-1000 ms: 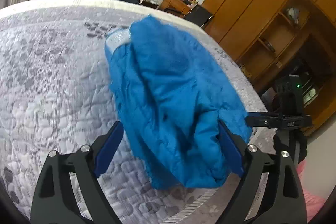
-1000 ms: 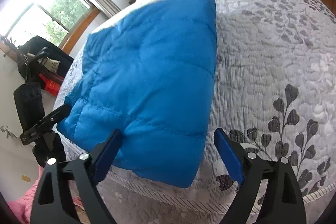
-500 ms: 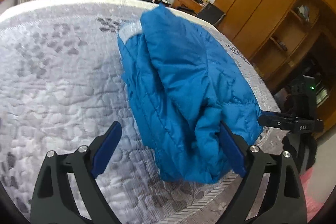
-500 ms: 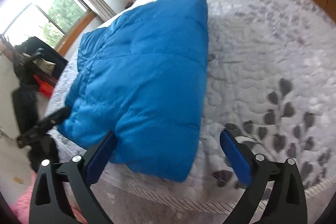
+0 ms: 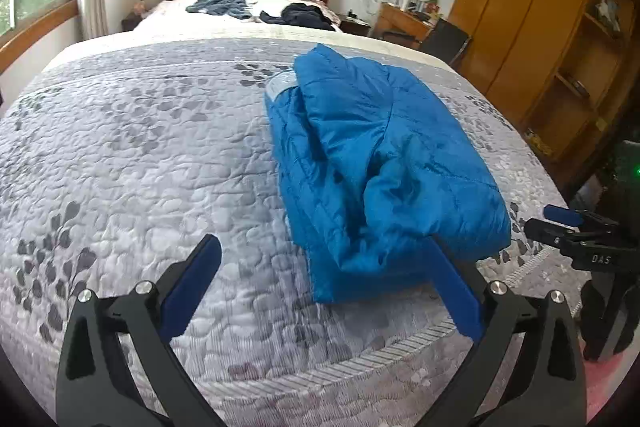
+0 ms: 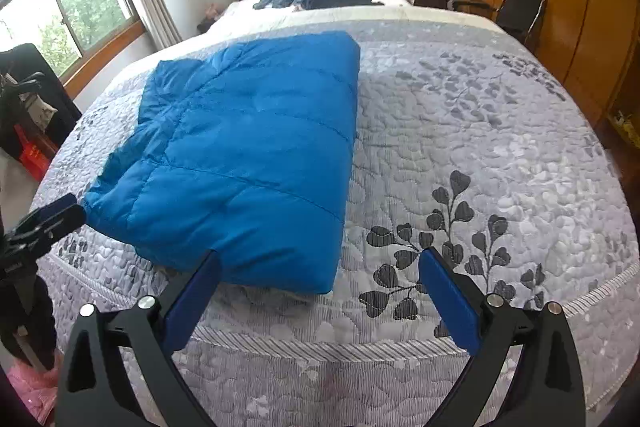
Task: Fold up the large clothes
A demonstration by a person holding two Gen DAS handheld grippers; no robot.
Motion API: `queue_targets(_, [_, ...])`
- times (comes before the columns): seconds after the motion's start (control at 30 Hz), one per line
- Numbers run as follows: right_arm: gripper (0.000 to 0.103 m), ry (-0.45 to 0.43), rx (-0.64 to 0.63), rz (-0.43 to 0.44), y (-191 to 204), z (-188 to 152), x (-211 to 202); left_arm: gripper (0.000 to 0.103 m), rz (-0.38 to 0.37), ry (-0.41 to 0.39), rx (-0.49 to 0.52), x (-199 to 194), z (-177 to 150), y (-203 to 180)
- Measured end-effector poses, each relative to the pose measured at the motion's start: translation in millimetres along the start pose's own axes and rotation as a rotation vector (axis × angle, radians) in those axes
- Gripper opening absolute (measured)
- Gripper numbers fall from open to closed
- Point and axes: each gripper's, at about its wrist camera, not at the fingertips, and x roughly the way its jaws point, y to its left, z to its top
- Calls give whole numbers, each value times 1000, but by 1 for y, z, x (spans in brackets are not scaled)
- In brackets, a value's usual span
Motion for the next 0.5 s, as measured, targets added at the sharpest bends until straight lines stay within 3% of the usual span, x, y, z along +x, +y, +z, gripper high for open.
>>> queue_targets(0.5, [99,-44,-19,-84,18,-9,-12,100,117,-6,-3,-13,-17,-17])
